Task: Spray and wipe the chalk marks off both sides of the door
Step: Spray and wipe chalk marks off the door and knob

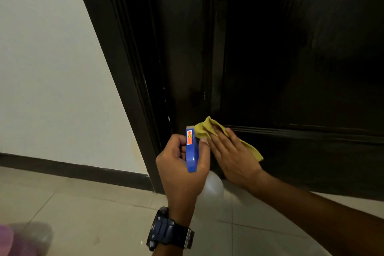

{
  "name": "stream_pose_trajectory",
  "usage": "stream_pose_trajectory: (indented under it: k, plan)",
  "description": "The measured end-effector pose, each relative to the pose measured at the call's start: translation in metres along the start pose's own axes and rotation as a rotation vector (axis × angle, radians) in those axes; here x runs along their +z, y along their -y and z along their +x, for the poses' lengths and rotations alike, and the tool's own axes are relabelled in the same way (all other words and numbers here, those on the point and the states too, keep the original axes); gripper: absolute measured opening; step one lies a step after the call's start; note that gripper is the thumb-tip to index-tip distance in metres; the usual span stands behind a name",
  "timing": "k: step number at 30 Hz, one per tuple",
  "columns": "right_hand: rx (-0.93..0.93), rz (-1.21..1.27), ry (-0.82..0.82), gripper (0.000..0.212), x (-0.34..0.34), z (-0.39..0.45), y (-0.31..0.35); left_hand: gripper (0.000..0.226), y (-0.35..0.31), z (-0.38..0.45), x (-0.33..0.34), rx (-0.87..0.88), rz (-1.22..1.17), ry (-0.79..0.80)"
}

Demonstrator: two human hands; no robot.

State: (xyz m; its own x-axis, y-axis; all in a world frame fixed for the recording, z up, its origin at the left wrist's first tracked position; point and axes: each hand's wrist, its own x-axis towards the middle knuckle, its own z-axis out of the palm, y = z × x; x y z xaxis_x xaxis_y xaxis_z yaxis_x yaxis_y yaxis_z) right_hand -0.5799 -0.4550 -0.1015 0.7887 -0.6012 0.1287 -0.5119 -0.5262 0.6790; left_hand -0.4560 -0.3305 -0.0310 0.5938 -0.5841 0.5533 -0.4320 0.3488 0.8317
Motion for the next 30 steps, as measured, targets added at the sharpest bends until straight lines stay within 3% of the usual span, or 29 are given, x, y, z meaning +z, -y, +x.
stream_pose_trajectory:
  k: [6, 8, 12, 18, 22, 27, 30]
  plan:
    - [0.236, 0.047, -0.318, 0.082, -0.043, 0.03, -0.036, 0.028, 0.004, -0.006, -0.006, -0.007, 0.008, -0.019]
    - [0.295, 0.099, -0.339, 0.082, -0.061, 0.043, -0.039, 0.025, 0.009, -0.006, -0.006, -0.023, 0.022, -0.016]
    - [0.343, 0.147, -0.422, 0.076, -0.069, 0.055, -0.046, 0.028, 0.021, -0.006, -0.008, -0.014, 0.044, -0.025]
    - [0.456, 0.209, -0.677, 0.069, -0.12, 0.119, -0.065, 0.022, 0.045, -0.007, -0.018, 0.067, 0.116, 0.007]
    - [0.382, 0.135, -0.765, 0.061, -0.107, 0.148, -0.031, 0.019, 0.054, -0.001, -0.026, 0.043, 0.157, -0.034]
    - [0.225, 0.195, -0.645, 0.071, -0.05, 0.132, 0.025, 0.02, 0.05, 0.006, -0.032, -0.033, 0.147, -0.129]
    - [-0.043, 0.239, -0.401, 0.075, 0.015, 0.081, 0.07, 0.019, 0.042, 0.009, -0.031, -0.068, 0.123, -0.154]
